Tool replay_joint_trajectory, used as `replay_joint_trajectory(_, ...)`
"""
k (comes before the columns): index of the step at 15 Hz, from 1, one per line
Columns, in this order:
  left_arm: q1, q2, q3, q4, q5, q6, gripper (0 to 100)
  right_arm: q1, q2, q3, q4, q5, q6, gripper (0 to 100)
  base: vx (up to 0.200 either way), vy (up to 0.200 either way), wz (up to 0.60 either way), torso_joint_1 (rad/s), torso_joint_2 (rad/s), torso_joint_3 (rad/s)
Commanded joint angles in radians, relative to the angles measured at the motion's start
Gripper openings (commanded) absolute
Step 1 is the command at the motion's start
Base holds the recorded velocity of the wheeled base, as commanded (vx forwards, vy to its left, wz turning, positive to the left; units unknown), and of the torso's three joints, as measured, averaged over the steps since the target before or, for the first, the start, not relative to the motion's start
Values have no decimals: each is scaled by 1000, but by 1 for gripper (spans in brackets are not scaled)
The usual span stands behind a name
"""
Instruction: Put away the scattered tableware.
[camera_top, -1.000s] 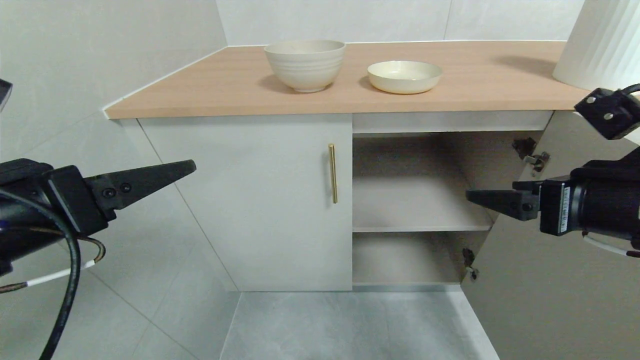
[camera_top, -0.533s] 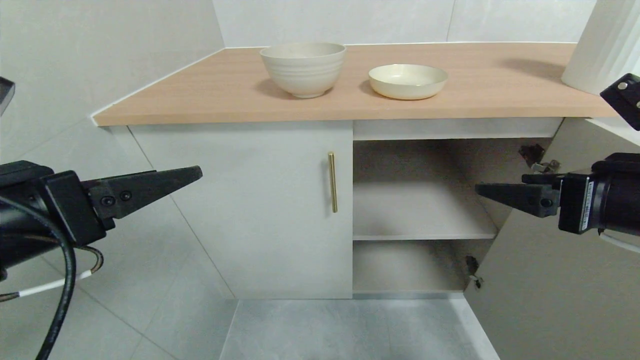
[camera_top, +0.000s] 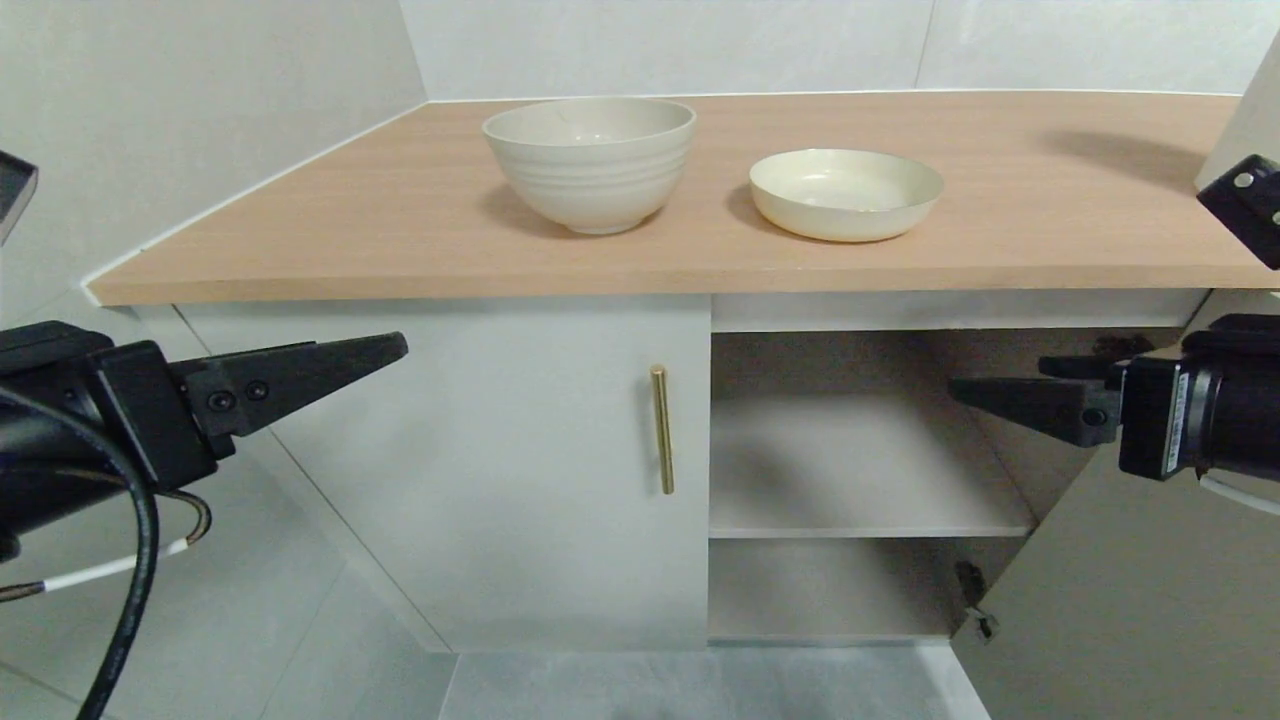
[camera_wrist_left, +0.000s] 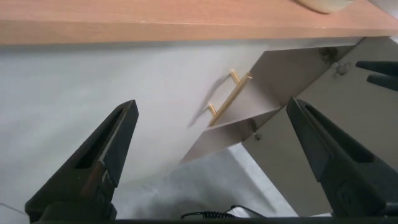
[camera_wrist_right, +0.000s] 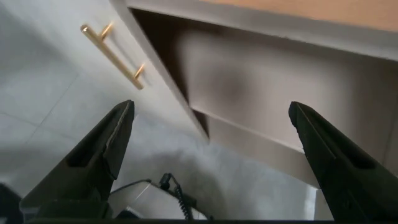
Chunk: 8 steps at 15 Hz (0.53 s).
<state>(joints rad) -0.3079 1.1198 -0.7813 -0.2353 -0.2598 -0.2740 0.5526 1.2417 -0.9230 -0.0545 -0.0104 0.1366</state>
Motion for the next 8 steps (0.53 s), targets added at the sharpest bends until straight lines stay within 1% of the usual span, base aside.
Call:
replay_joint_trajectory(1, 0, 2, -3, 1, 1, -1, 100, 26, -24, 3, 15, 1, 0, 100, 0, 0, 0, 0, 0, 0)
replay_joint_trajectory(5, 0, 5, -3, 1, 1, -2, 100, 69, -96, 29, 13, 24, -8, 100, 0, 0, 0, 0, 0, 0)
replay_joint_trajectory(8, 0, 6, -3, 1, 1, -2, 100, 69, -99, 42, 5, 27, -38, 100, 0, 0, 0, 0, 0, 0)
